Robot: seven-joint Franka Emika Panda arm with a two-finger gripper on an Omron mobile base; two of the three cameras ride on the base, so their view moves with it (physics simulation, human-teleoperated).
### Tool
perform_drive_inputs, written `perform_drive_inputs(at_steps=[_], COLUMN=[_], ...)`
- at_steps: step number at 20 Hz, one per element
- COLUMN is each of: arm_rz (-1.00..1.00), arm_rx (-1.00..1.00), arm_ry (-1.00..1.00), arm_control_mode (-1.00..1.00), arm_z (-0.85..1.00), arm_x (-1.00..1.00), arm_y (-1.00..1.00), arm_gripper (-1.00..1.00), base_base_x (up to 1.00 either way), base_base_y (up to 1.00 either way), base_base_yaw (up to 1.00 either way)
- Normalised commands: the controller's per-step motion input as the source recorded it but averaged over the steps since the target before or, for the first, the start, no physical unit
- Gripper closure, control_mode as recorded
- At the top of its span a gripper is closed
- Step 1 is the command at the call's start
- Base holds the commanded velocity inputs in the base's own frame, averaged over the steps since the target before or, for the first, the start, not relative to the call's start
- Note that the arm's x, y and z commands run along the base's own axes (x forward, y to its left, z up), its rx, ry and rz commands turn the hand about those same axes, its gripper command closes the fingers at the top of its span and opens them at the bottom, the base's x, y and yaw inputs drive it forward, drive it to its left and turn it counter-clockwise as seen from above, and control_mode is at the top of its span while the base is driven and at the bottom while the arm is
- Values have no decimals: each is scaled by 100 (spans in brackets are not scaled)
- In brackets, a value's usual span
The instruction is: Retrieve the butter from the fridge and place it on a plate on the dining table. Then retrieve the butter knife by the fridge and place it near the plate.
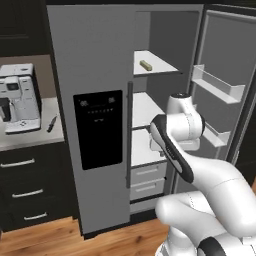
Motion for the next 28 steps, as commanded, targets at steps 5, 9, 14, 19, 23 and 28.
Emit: perform_drive_inputs(at_steps=[5, 9, 14, 19, 23, 28], arm_rz=[0, 0, 0, 0, 0, 0], arm_rx=[0, 0, 0, 0, 0, 0], arm_ry=[0, 0, 0, 0, 0, 0], arm_control_mode=[100, 100, 100, 100, 100, 100], arm_z=[0, 0, 0, 0, 0, 0], arm_x=[0, 0, 0, 0, 0, 0], arm_y=[0, 0, 0, 0, 0, 0], arm_gripper=[-100, -100, -100, -100, -100, -100], base_base_x=[3, 43, 39, 42, 52, 61], base_base_y=[-22, -29, 2, 6, 0, 0], base_base_yaw=[-11, -31, -28, -13, 0, 0])
